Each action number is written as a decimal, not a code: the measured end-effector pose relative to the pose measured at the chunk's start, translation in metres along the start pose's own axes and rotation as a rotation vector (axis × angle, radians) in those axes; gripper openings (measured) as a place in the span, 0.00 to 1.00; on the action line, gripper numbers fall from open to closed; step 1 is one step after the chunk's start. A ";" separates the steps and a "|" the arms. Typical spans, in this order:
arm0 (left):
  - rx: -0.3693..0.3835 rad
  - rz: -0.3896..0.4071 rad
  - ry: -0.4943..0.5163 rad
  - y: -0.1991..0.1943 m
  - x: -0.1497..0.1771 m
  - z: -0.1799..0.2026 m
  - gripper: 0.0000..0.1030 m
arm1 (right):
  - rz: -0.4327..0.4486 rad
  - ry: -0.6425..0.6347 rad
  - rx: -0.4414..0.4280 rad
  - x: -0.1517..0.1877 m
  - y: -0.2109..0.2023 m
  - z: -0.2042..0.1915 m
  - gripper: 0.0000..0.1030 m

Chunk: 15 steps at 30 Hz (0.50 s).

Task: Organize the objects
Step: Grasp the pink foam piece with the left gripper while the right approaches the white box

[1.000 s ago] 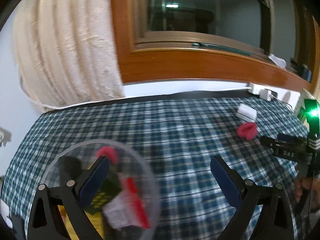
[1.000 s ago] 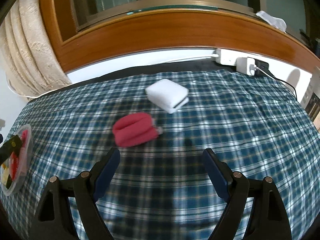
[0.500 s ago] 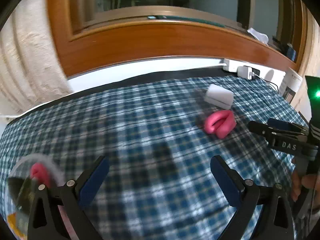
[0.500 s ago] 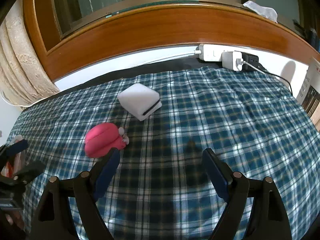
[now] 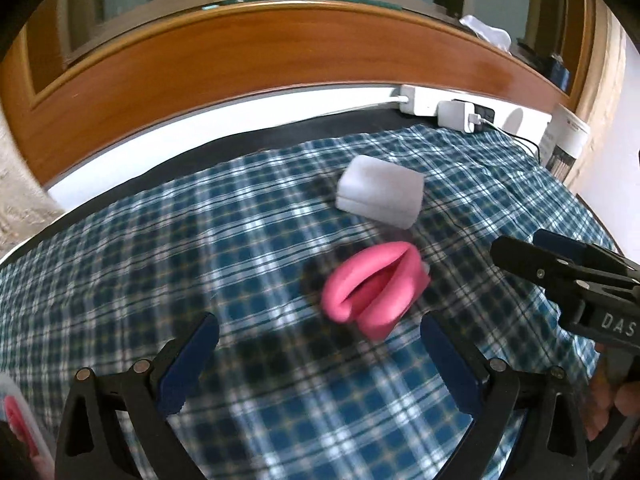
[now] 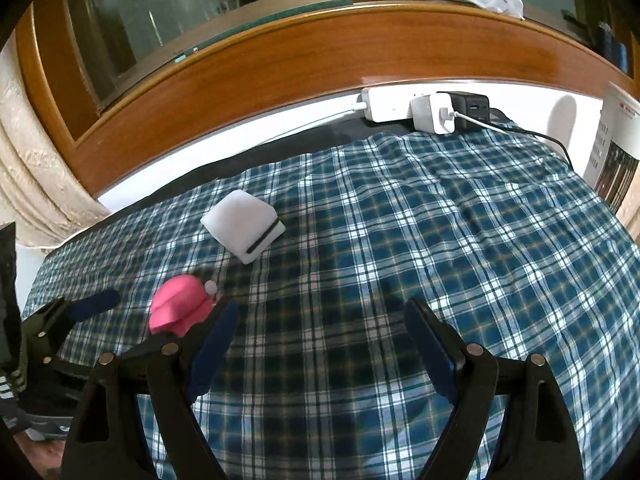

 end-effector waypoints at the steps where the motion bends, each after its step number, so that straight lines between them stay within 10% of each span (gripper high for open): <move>1: -0.002 0.000 0.010 0.002 -0.001 0.003 0.99 | 0.000 -0.001 -0.001 0.000 0.000 0.000 0.83; 10: 0.016 -0.022 0.046 0.013 -0.008 0.020 0.78 | -0.003 -0.006 0.000 0.001 0.002 -0.002 0.83; 15: 0.021 -0.025 0.056 0.014 -0.010 0.025 0.46 | -0.005 -0.005 -0.001 0.002 0.003 -0.002 0.83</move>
Point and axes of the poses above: each gripper's, at about its wrist camera, not at the fingertips, and y roughly the way its jaws point, z to its right, x to its underside, the point moved 9 cm from there along y, roughly the way its jaws point, and after that the axes turned 14 degrees about -x, right-handed, at the moved point
